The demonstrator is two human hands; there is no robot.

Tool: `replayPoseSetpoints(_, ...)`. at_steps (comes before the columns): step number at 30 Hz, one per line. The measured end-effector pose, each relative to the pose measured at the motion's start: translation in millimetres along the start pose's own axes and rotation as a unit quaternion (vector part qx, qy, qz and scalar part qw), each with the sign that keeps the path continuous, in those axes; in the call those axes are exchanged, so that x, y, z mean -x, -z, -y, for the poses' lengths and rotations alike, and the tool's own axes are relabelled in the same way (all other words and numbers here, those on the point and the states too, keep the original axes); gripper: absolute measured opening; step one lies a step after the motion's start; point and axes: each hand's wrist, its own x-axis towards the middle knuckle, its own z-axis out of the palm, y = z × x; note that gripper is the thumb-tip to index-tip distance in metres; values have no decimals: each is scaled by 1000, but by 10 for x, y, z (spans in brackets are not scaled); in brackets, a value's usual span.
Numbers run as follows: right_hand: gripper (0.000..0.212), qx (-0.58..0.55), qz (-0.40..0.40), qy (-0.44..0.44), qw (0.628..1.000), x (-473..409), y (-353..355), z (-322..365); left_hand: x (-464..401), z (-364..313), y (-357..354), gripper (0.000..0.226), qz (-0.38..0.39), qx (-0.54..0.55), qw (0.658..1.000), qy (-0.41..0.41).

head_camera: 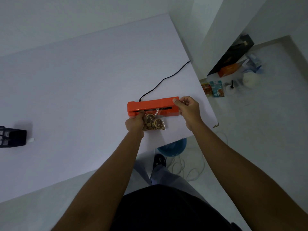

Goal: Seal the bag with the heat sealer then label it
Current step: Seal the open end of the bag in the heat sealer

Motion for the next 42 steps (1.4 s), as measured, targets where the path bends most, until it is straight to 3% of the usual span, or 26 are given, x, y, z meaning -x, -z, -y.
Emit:
replayPoseSetpoints(14, 22, -60, 20, -112, 992, -110, 30, -141, 4, 7, 6, 26, 7, 4, 1000, -3)
replayPoseSetpoints(26, 32, -132, 65, -280, 949, -185, 73, -106, 24, 14, 17, 26, 3, -4, 1000, -2)
replayPoseSetpoints(42, 35, -117, 52, -305, 944, -284, 115, -171, 30, 3, 17, 28, 4, -4, 1000, 2)
